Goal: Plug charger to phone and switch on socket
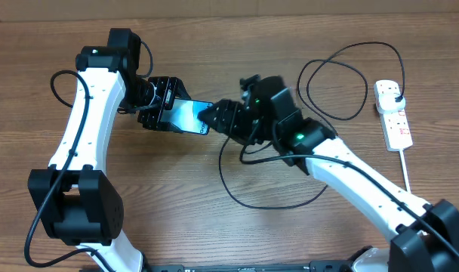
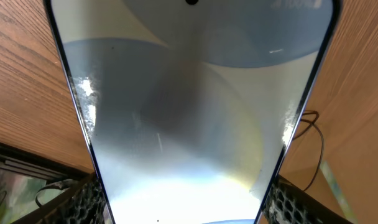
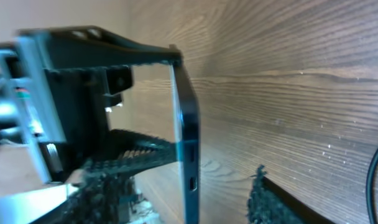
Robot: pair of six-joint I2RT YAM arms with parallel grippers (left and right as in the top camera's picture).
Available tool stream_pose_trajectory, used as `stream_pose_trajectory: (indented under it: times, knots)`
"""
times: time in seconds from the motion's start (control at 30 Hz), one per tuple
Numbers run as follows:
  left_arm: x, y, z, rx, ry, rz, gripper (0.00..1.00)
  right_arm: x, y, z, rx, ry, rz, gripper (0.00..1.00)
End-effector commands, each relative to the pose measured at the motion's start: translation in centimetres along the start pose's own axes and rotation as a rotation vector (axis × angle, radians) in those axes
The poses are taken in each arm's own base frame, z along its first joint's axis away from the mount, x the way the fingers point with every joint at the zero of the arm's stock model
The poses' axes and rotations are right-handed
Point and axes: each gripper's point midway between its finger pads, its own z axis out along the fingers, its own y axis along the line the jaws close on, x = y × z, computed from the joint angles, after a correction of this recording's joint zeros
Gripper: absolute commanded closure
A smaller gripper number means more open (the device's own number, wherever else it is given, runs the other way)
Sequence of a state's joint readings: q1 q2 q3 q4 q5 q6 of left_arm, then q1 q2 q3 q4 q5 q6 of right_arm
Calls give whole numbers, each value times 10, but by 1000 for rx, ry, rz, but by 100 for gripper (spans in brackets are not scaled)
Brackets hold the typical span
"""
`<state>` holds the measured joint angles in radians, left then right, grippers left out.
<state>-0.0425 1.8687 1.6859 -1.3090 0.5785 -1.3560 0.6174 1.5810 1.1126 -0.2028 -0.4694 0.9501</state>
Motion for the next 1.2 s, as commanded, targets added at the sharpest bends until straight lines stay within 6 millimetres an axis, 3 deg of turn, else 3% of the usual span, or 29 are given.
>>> stream_pose_trajectory:
  times: [0.0,0.13,0.47,0.67,1.07,1.17]
  knots:
    - [11,-5,-9,33,16,13,39,-12,6,1,24,-77,-34,39]
    - [14,-2,-8,19,23,6,39,-17,5,2,34,-108,-41,47]
    - [31,2,2,-14,33,49,38,-8,2,21,27,-79,-51,51]
    - [35,2,4,-20,36,52,38,-10,0,21,35,-87,-49,63]
    - [44,1,4,-12,85,51,38,-11,0,21,38,-93,-42,73]
    - [46,1,4,-10,96,51,38,-11,0,21,38,-93,-42,81]
